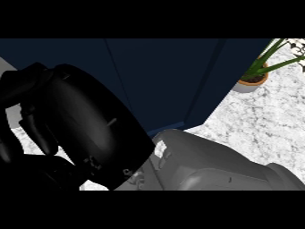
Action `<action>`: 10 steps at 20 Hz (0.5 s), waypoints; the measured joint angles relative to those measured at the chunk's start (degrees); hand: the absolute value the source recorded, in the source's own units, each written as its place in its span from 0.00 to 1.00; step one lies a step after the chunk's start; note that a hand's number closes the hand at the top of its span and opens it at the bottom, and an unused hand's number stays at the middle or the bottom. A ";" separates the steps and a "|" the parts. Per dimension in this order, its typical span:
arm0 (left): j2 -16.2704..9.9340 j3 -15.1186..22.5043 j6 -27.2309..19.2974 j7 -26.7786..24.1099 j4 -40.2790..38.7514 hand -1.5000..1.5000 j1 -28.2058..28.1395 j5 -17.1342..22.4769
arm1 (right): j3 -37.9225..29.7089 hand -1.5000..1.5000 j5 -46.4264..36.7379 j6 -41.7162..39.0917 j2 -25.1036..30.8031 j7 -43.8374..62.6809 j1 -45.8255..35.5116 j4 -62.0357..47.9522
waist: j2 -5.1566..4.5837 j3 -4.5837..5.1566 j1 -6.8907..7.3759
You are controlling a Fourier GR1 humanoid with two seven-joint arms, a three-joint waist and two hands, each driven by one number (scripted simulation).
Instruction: Pick up the wine, place it into the cabinet and close the cabinet
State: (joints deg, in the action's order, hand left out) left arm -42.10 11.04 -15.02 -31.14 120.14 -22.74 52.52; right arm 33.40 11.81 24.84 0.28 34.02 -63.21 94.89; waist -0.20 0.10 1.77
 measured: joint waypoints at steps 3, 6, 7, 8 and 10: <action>0.82 -0.31 0.03 0.13 0.19 0.00 -0.35 -0.87 | -2.23 1.00 -0.90 -1.48 -0.16 -2.83 -2.54 -6.37 | 0.07 -0.02 -0.19; 1.66 -0.58 -0.29 1.05 -0.21 0.00 0.54 -1.68 | -5.63 1.00 -0.39 -3.88 -0.25 -4.64 -4.70 -11.96 | 0.07 -0.02 -0.47; 1.66 -0.93 -0.07 1.45 -0.05 0.00 0.40 -1.68 | -6.64 1.00 -0.19 -4.76 -0.27 -5.66 -4.93 -13.93 | 0.08 -0.03 -0.46; 1.61 -1.61 0.24 1.98 -0.12 0.00 0.53 -1.36 | -7.84 1.00 0.31 -6.24 0.11 -6.68 -4.78 -15.35 | 0.07 -0.03 -0.52; 2.03 -1.41 -0.11 2.62 0.32 0.00 0.73 -2.24 | -9.72 1.00 0.84 -7.81 0.03 -9.04 -5.90 -19.57 | 0.08 -0.07 -0.46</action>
State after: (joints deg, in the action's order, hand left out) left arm -40.07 9.63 -15.13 -28.52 120.46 -22.01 50.28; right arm 23.68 12.65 17.04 0.31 24.98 -69.11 75.33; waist -0.12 0.02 1.31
